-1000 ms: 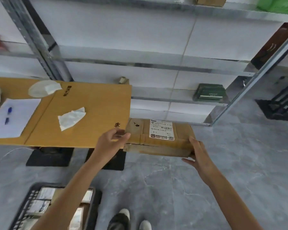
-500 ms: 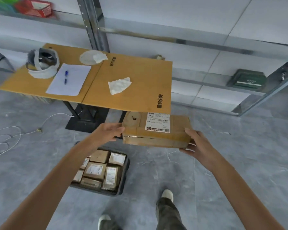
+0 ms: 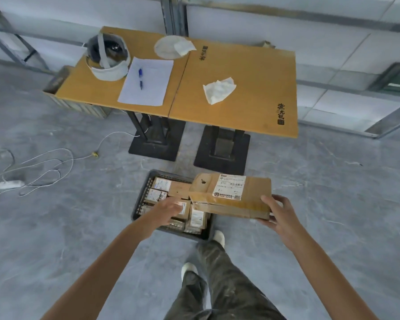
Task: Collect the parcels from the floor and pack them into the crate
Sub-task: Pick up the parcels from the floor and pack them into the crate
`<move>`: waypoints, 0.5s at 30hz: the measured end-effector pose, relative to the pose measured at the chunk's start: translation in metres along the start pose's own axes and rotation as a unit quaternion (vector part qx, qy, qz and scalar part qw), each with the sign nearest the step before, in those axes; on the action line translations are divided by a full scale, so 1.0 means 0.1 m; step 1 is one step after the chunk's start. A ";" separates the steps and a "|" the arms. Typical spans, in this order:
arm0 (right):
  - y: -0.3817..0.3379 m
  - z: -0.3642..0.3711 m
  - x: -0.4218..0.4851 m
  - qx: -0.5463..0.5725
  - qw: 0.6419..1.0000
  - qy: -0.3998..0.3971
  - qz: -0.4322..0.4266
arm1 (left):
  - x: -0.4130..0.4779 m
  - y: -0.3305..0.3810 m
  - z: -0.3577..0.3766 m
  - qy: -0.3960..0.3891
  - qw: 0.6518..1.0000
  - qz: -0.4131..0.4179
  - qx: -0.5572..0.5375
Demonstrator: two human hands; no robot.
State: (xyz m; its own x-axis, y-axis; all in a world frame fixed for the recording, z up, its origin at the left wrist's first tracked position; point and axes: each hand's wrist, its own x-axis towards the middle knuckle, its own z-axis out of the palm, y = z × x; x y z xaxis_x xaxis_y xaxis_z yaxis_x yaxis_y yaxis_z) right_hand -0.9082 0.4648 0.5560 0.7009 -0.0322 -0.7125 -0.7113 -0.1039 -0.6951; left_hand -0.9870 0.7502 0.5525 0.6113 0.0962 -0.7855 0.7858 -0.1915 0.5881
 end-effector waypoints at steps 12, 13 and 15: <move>0.71 0.58 0.60 -0.143 0.967 -0.043 0.207 | 0.74 -0.65 0.17 0.024 0.978 -0.205 0.013; 0.79 0.63 0.61 -0.139 0.961 -0.040 0.236 | 0.81 -0.74 0.12 0.031 0.977 -0.208 0.046; 0.97 0.76 0.64 -0.136 0.949 -0.038 0.282 | 0.96 -0.87 -0.01 0.028 0.973 -0.208 0.097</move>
State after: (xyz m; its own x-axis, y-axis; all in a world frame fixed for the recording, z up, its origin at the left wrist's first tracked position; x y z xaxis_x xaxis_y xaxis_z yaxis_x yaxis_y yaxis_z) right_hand -0.9362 0.5287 0.4355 0.2005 -0.0873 -0.9758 -0.9253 -0.3440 -0.1593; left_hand -0.9967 0.7767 0.4257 0.2524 0.2570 -0.9329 0.9372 -0.3049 0.1696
